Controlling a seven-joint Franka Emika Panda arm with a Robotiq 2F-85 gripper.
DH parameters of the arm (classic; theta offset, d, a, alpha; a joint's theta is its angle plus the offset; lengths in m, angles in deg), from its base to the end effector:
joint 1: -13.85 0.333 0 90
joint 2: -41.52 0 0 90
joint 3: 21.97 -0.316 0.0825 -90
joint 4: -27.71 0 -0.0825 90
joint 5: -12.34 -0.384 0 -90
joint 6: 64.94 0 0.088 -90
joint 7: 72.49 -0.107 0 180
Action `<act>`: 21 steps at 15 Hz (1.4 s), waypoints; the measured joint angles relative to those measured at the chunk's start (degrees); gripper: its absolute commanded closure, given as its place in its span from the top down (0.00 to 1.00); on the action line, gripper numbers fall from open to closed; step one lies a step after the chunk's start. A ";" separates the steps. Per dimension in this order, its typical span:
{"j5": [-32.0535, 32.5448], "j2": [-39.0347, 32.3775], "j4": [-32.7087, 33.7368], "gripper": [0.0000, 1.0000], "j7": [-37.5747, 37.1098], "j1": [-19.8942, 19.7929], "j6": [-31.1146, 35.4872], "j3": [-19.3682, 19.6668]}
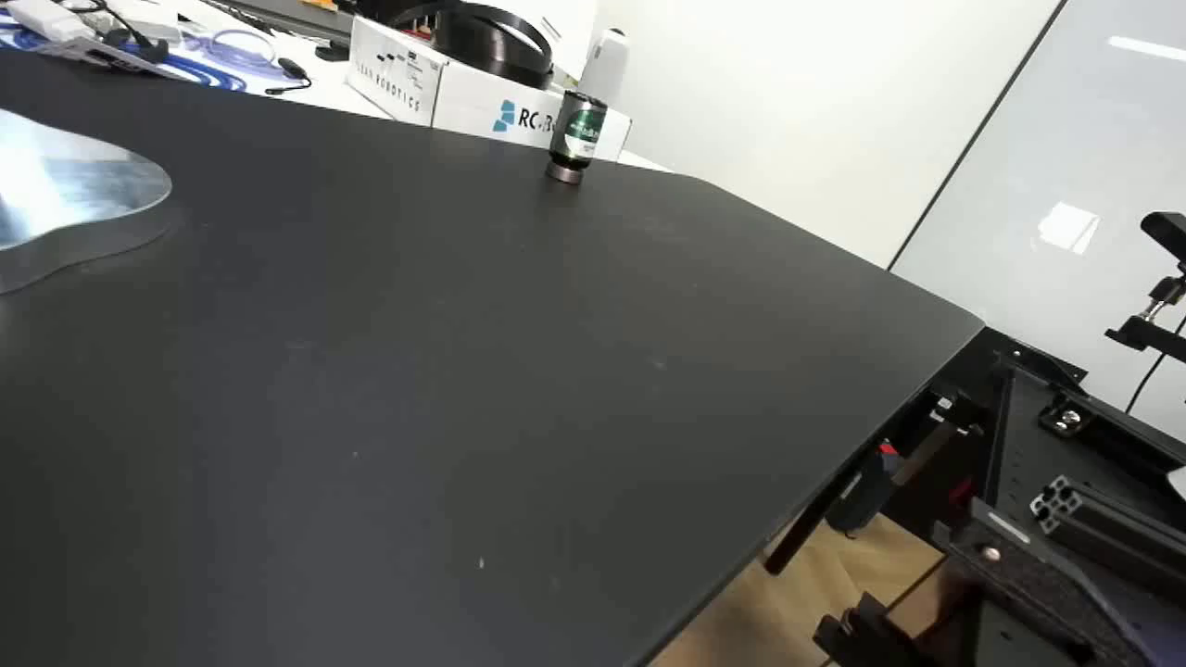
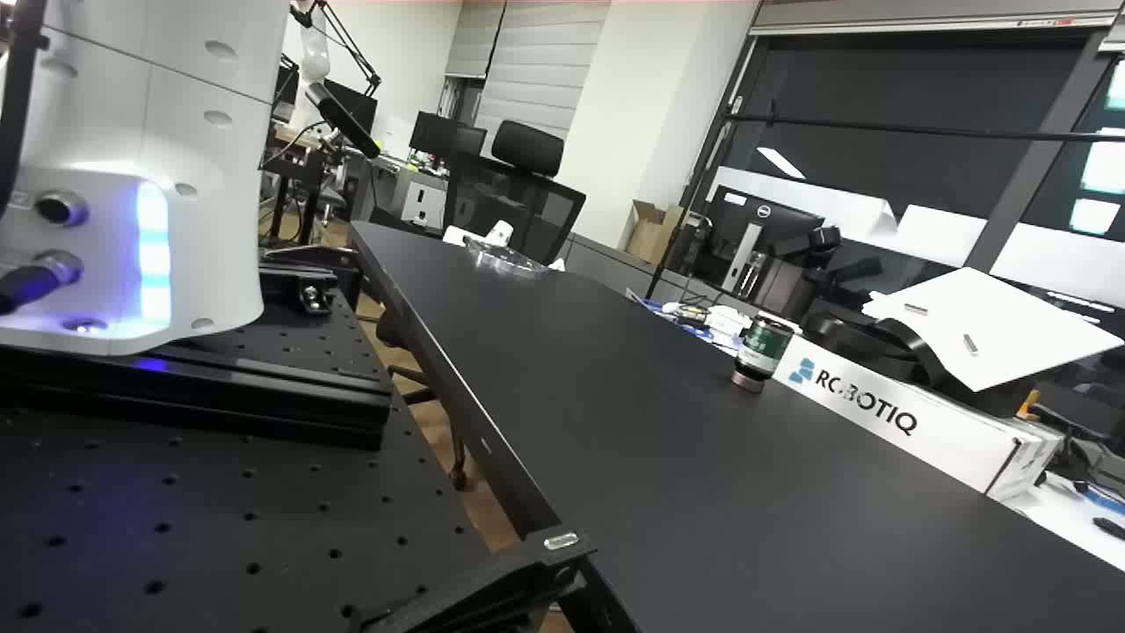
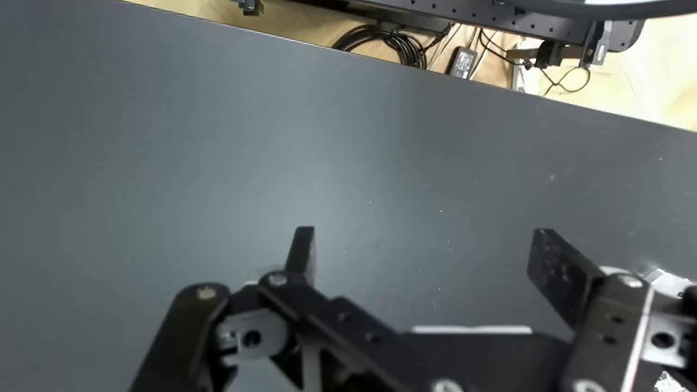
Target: Pick up the medicine bottle and move it to the forward. Pick up the same bottle and move it to the right. Pick up the same bottle and move it to the left.
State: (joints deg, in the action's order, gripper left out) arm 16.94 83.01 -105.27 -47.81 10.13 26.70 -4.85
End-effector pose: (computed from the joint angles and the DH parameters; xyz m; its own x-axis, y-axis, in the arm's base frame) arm 0.3020 -0.1502 0.5766 0.9894 0.1418 0.0310 0.1444 -0.9830 -0.1132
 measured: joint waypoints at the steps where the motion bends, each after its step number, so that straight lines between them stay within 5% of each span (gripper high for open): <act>1: 0.00 -0.01 -0.01 1.00 0.00 0.00 0.12 0.00; 14: -0.30 -1.42 0.14 1.00 0.13 0.39 3.17 -0.01; 21: -4.68 -21.02 7.71 1.00 0.21 3.73 18.49 -0.48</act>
State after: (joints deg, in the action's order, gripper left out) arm 12.26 62.00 -97.56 -47.61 13.87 45.18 -5.33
